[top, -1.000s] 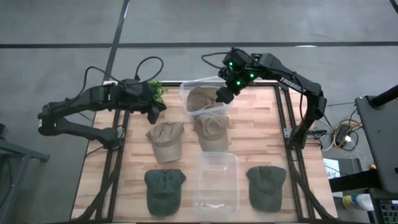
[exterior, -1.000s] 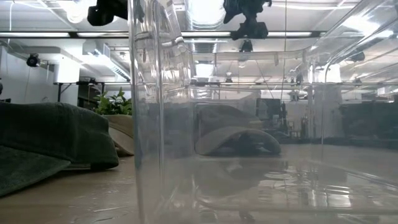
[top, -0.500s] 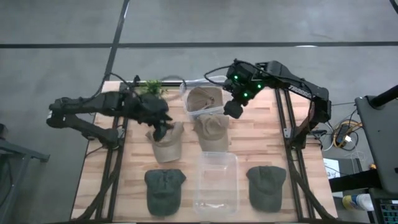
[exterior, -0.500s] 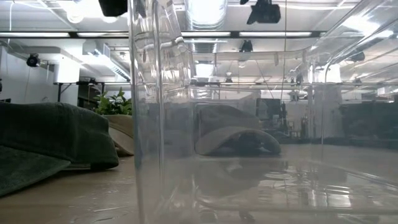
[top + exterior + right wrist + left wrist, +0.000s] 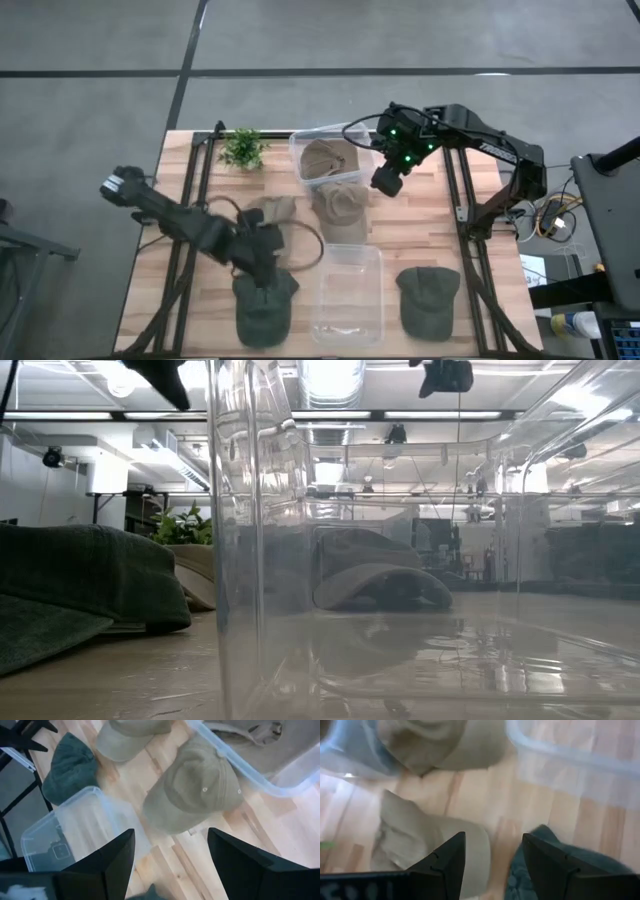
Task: Pick & Place hat
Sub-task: Put the left brown cap into the top transparent container
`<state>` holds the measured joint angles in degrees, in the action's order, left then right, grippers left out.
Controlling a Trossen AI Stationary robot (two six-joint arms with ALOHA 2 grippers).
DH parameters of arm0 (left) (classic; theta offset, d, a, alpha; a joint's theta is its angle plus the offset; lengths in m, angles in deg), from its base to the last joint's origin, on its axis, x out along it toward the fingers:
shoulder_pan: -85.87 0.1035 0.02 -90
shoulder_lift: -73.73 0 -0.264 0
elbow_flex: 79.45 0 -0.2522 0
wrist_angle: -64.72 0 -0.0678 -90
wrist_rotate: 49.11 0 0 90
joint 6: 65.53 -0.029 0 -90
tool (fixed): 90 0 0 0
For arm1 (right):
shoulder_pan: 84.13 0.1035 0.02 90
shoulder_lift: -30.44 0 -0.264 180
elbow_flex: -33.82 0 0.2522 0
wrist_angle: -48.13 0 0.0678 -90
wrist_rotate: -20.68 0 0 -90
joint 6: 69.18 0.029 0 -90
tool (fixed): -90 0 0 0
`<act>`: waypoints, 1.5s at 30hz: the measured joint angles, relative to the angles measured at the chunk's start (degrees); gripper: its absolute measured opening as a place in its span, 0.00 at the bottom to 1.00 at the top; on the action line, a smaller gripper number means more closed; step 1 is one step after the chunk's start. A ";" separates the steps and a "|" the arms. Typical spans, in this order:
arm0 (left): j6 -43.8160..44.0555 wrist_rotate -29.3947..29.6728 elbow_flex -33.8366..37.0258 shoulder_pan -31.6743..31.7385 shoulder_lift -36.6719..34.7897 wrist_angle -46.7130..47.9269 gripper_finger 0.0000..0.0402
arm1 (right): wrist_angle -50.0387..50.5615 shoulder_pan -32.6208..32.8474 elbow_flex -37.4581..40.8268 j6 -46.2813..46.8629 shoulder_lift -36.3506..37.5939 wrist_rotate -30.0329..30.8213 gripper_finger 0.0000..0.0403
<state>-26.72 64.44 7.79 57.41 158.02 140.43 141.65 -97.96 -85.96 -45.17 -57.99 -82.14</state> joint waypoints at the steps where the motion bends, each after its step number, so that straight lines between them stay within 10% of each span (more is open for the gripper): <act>1: 0.70 0.11 0.00 -0.97 1.48 0.21 0.47 | -0.11 0.01 0.72 -0.02 0.40 -0.01 0.60; 19: 9.13 -1.01 0.63 -4.48 19.95 1.00 0.47 | -2.10 -0.03 6.39 -3.56 3.72 -0.14 0.58; 37: 5.84 4.66 8.13 -1.04 22.45 0.95 0.46 | -2.39 -0.03 6.30 -5.76 3.72 -0.22 0.59; 45: 5.09 1.72 6.86 2.98 22.09 1.11 0.05 | -2.41 -0.03 6.30 -4.94 3.72 -0.48 0.57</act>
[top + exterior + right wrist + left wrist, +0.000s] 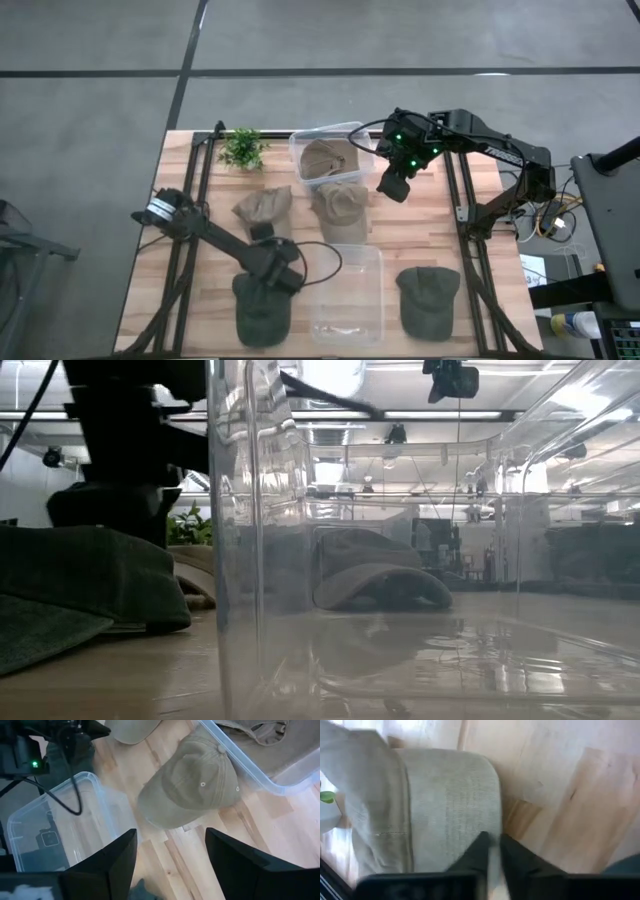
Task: Pick & Place hat
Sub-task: Put the left brown cap into the top transparent container
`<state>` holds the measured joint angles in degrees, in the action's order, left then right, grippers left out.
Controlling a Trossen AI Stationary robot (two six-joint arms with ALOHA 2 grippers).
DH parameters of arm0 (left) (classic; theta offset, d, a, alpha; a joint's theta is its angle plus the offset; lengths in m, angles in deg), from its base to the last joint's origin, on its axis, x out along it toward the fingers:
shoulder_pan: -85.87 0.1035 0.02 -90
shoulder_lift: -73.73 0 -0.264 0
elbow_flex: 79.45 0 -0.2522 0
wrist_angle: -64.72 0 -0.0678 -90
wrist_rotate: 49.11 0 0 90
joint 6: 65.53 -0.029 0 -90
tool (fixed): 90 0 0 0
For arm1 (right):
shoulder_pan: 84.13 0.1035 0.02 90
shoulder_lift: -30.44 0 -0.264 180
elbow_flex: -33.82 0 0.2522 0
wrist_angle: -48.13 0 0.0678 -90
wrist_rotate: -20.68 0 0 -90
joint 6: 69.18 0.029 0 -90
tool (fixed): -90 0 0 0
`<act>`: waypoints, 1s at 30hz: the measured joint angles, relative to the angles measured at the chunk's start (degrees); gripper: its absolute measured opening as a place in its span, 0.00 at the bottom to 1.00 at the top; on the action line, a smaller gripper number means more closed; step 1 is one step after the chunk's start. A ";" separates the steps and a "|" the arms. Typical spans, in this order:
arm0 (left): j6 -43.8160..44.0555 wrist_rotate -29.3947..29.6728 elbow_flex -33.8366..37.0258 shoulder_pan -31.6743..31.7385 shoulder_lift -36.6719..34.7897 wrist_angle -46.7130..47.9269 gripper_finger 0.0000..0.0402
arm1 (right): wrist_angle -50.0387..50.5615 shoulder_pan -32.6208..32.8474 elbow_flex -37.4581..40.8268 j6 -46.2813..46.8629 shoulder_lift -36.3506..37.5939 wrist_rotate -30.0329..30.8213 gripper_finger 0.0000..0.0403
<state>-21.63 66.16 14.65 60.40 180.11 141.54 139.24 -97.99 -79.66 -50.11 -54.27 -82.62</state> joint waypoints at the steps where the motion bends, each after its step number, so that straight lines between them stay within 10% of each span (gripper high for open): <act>1: -0.11 -0.81 0.00 0.31 -0.43 -0.02 0.03 | 0.00 0.00 0.00 0.00 0.00 -0.01 0.56; 21: 11.72 -4.84 1.92 1.40 -23.46 -1.63 0.01 | -1.51 0.00 0.00 -0.68 0.00 -0.20 0.56; 30: 9.60 -6.43 2.23 0.11 -20.48 -6.42 0.27 | -1.64 0.00 0.26 -0.65 -0.02 -0.20 0.56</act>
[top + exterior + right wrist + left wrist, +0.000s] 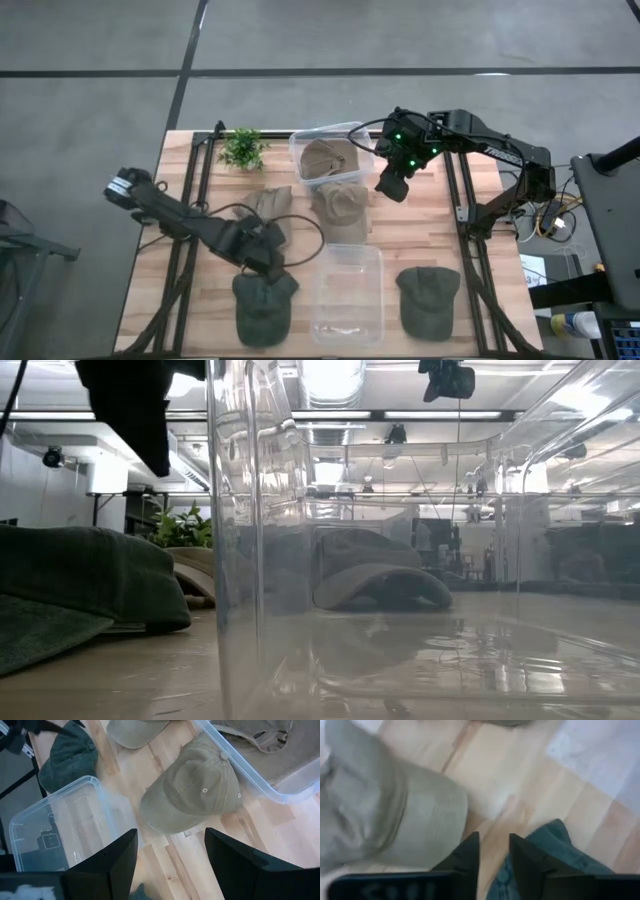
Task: Pick & Place hat
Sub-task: Put the left brown cap into the top transparent container
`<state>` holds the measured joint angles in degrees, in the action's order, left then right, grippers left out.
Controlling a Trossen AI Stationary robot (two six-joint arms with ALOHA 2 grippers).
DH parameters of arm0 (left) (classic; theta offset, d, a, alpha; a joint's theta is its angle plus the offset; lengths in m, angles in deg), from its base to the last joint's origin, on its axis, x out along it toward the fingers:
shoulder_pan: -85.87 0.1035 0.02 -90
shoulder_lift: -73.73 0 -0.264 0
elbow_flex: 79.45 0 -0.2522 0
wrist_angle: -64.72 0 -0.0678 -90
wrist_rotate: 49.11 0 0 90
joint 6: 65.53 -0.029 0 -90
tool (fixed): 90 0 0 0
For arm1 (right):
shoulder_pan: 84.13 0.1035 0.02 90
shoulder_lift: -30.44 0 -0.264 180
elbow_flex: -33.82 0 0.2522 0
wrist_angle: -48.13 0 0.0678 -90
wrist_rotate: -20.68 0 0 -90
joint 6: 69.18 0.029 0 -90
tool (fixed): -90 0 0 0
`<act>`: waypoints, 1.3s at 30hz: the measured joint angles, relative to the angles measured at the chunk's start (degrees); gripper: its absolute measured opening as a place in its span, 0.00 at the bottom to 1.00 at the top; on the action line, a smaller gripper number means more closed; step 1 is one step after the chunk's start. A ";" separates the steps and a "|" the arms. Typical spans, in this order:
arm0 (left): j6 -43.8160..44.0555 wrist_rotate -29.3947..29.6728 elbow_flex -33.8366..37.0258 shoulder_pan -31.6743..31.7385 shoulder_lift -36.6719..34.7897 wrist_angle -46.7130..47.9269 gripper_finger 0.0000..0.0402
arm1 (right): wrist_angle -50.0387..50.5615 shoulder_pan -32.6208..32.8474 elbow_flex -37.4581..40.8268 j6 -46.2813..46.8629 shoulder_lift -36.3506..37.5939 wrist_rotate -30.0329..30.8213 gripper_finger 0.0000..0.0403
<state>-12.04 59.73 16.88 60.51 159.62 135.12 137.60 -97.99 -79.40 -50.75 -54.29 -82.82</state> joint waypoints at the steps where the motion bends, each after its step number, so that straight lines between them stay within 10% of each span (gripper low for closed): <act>1: -0.71 1.17 0.00 -0.24 0.73 -0.55 0.31 | 0.02 0.04 0.00 0.13 0.00 0.00 0.56; 9: -1.76 6.55 0.82 -2.48 7.34 -2.62 0.48 | -0.04 1.60 0.09 0.41 0.00 0.02 0.56; 39: -13.24 18.81 5.63 -1.57 17.93 0.22 0.48 | 0.33 1.64 0.15 -1.10 0.00 0.04 0.56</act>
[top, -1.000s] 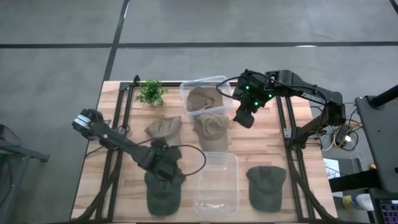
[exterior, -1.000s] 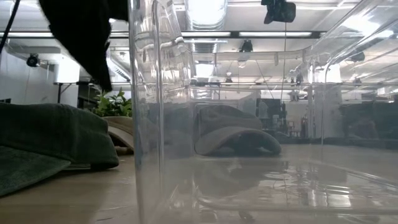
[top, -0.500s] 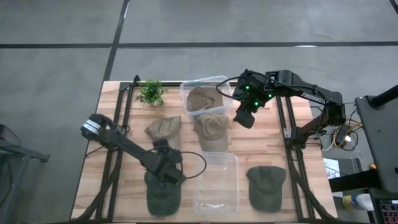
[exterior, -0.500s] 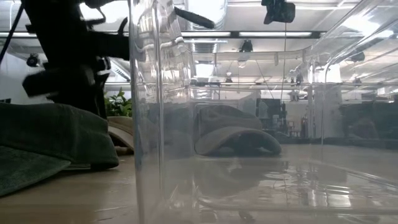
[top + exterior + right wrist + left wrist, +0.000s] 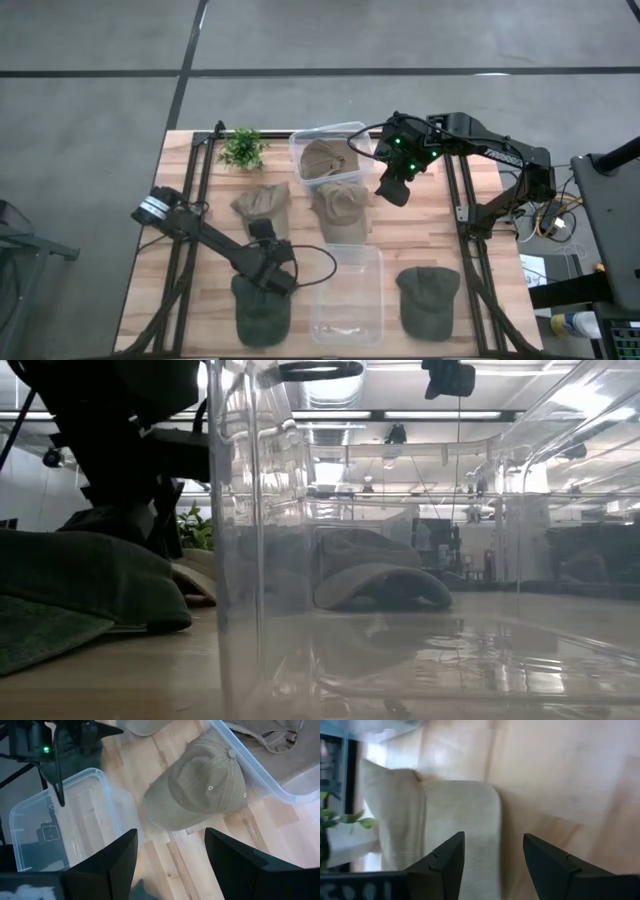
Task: Pick & Place hat
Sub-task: Put the left brown cap into the top transparent container
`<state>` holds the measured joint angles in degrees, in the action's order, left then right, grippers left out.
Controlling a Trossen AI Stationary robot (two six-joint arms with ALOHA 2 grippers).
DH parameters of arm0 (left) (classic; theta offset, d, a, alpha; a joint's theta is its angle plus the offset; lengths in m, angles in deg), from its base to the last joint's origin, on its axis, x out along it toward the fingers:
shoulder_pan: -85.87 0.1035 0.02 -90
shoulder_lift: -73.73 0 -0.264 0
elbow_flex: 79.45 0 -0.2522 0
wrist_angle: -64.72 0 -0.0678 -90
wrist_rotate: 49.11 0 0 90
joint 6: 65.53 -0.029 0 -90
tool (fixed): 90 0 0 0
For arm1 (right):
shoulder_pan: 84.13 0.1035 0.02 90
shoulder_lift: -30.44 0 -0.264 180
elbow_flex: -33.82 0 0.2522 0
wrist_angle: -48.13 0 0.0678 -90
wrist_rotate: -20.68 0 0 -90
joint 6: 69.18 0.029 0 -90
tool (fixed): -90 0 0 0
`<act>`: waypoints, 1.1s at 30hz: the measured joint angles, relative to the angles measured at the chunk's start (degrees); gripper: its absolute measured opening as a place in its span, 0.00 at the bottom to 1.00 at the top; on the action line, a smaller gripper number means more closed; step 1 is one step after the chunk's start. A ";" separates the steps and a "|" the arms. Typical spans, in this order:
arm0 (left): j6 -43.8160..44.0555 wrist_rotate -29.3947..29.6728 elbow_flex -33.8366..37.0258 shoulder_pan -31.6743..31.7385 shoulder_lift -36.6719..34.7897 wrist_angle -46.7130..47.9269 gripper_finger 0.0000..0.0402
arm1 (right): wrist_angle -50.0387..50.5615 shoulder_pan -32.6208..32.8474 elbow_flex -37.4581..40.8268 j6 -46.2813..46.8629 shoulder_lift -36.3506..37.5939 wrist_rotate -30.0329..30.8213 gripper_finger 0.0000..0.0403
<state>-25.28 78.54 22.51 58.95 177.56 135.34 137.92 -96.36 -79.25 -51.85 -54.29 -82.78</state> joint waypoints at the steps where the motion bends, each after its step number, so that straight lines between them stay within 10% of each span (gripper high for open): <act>1: 0.08 -0.34 0.17 0.56 0.00 0.54 0.46 | -0.02 0.00 0.00 0.01 0.00 0.00 0.56; 9: -0.95 -2.52 0.69 6.19 -0.38 3.12 0.06 | -0.11 0.61 0.00 0.02 0.00 0.00 0.56; 33: 16.40 -6.81 -23.09 4.73 -23.71 29.60 0.00 | -5.42 0.61 -0.50 -0.76 0.13 0.13 0.56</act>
<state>-8.88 71.73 -0.58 63.67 153.85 164.94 132.50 -95.74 -79.75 -52.62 -54.16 -82.65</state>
